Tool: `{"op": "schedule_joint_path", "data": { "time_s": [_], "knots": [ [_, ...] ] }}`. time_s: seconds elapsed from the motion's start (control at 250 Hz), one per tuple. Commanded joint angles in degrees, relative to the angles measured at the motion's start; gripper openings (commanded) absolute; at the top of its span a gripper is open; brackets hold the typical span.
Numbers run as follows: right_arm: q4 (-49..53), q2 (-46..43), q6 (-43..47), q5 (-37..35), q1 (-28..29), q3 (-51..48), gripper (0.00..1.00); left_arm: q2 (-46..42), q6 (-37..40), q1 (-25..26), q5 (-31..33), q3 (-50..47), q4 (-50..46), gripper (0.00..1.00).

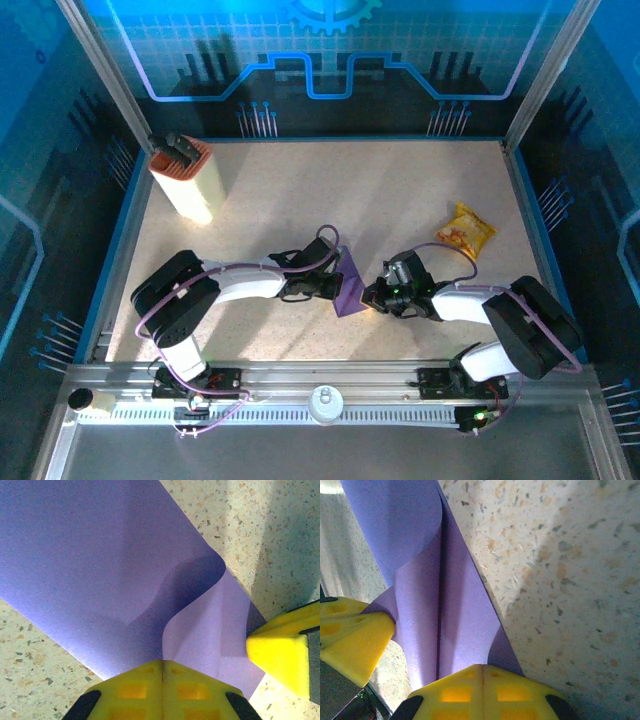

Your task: Fold a paper plane with a square sheet of paper (pick it up from the middle)

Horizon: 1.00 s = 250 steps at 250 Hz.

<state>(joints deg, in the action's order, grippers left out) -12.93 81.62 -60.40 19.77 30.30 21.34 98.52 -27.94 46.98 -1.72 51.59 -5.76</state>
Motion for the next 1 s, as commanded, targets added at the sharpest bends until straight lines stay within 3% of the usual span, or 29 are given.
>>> {"op": "schedule_joint_path", "data": {
  "time_s": [0.0,0.995],
  "knots": [
    [4.70,0.47,0.88,-1.03,-0.69,-0.25,0.07,-0.25,1.35,-0.45,-0.09,0.00,-1.71,0.07],
    [5.47,0.07,0.90,-1.22,-0.76,-0.26,0.07,-0.88,2.09,-0.21,3.65,-0.90,-1.95,0.07]
  ]
}}
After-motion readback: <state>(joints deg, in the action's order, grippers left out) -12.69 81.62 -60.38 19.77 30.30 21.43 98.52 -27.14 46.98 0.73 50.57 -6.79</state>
